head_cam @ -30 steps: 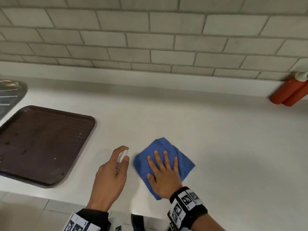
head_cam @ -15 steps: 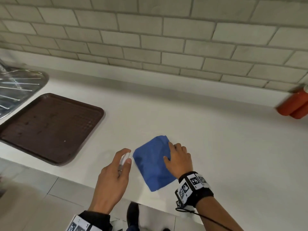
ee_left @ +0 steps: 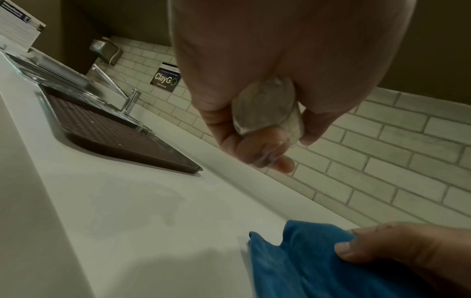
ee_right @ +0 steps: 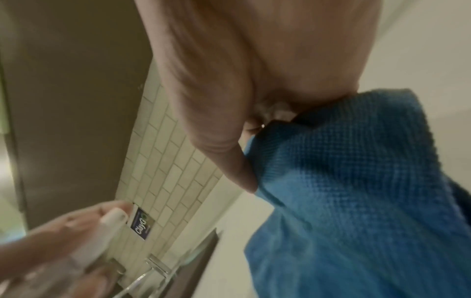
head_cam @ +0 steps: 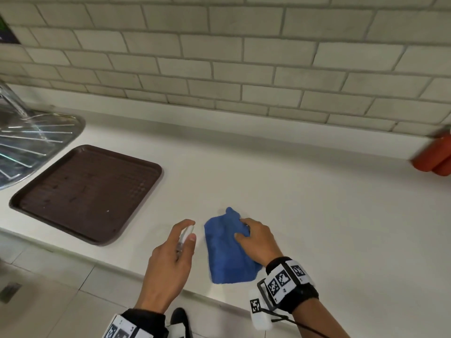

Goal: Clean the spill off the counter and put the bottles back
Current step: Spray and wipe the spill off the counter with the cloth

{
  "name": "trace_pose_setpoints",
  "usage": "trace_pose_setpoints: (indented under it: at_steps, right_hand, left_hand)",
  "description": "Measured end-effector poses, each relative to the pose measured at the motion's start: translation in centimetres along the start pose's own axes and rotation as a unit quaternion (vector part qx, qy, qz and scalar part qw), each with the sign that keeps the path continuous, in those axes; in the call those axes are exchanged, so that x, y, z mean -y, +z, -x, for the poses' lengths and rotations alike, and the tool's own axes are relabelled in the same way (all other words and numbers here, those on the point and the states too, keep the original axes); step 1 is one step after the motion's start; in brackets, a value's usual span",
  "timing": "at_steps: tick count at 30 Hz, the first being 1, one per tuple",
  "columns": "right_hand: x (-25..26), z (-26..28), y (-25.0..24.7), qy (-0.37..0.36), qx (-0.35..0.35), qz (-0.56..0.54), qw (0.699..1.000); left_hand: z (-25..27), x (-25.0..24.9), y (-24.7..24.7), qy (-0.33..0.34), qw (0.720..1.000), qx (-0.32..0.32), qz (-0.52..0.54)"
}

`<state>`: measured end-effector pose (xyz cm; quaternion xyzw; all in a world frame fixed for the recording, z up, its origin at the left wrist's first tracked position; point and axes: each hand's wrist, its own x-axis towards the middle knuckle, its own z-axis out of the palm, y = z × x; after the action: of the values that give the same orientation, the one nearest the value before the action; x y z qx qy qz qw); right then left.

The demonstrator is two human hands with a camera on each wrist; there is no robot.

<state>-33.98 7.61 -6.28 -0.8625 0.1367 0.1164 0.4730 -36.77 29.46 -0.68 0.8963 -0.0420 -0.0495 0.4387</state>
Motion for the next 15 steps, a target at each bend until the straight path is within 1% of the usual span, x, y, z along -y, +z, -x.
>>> trace_pose_setpoints:
  at_steps: [6,15]
  right_hand:
    - [5.0,-1.0,1.1,-0.047,0.065,-0.024,0.996]
    - [14.7,-4.8,5.7,-0.083,0.092,-0.044,0.991]
  left_hand:
    - [-2.6,2.3,-3.0,0.011,1.000,-0.017,0.010]
    - [-8.6,7.6,-9.8,0.008,0.999,-0.024,0.019]
